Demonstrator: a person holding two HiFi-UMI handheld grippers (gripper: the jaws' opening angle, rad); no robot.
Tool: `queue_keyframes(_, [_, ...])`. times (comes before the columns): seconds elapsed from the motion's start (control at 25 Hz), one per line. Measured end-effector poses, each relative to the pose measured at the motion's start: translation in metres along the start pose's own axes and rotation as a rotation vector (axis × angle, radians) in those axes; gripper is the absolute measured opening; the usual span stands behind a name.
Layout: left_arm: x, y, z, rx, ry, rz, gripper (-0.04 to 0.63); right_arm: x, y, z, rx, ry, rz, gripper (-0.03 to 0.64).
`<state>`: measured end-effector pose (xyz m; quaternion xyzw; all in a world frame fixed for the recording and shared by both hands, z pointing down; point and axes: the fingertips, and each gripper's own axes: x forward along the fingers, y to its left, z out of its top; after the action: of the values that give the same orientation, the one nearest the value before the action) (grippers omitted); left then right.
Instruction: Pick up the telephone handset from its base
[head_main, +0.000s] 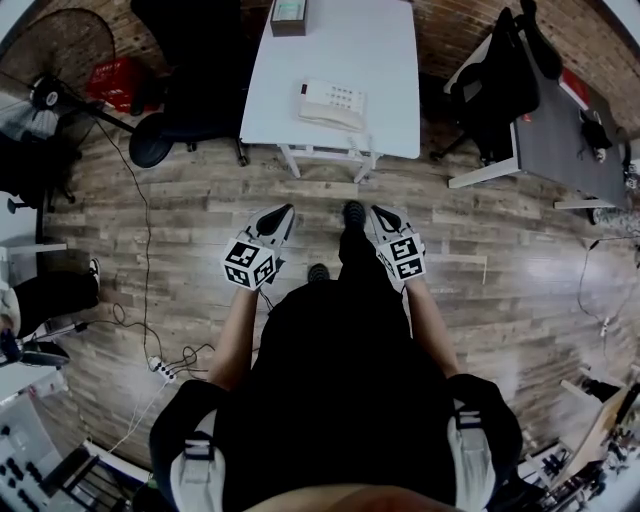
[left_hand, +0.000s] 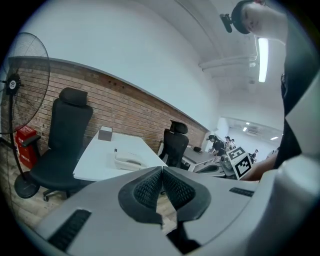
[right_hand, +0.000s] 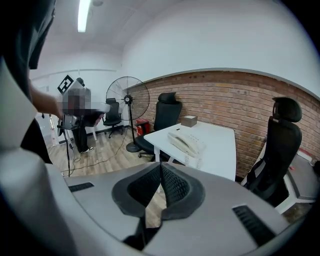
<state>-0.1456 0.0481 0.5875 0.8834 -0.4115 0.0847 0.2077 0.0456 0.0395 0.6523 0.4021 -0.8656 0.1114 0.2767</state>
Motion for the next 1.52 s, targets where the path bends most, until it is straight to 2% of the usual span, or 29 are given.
queue_keyframes(0.24, [0.042,0.005,0.023,-0.005,-0.007,0.002,0.020,0.021,-0.039,0.000,0.008,0.045,0.023,-0.002])
queue_keyframes(0.44, [0.069,0.022,0.050,0.014,0.002,0.006,0.020,0.051,-0.073,0.036,-0.006,-0.003,0.031,-0.002])
queue_keyframes(0.64, [0.098,0.031,0.073,0.016,-0.015,0.028,0.020,0.074,-0.084,0.058,-0.028,-0.014,0.093,-0.002])
queue_keyframes(0.76, [0.107,0.035,0.079,0.003,-0.012,0.045,0.020,0.083,-0.090,0.061,-0.043,0.014,0.131,-0.002])
queue_keyframes(0.84, [0.111,0.040,0.084,-0.010,-0.011,0.066,0.020,0.089,-0.097,0.061,-0.060,0.038,0.150,-0.002])
queue_keyframes(1.12, [0.122,0.065,0.099,-0.037,-0.028,0.167,0.020,0.126,-0.119,0.079,-0.095,0.026,0.243,-0.002])
queue_keyframes(1.52, [0.137,0.076,0.102,-0.064,-0.035,0.265,0.020,0.160,-0.104,0.103,-0.186,0.017,0.426,-0.002])
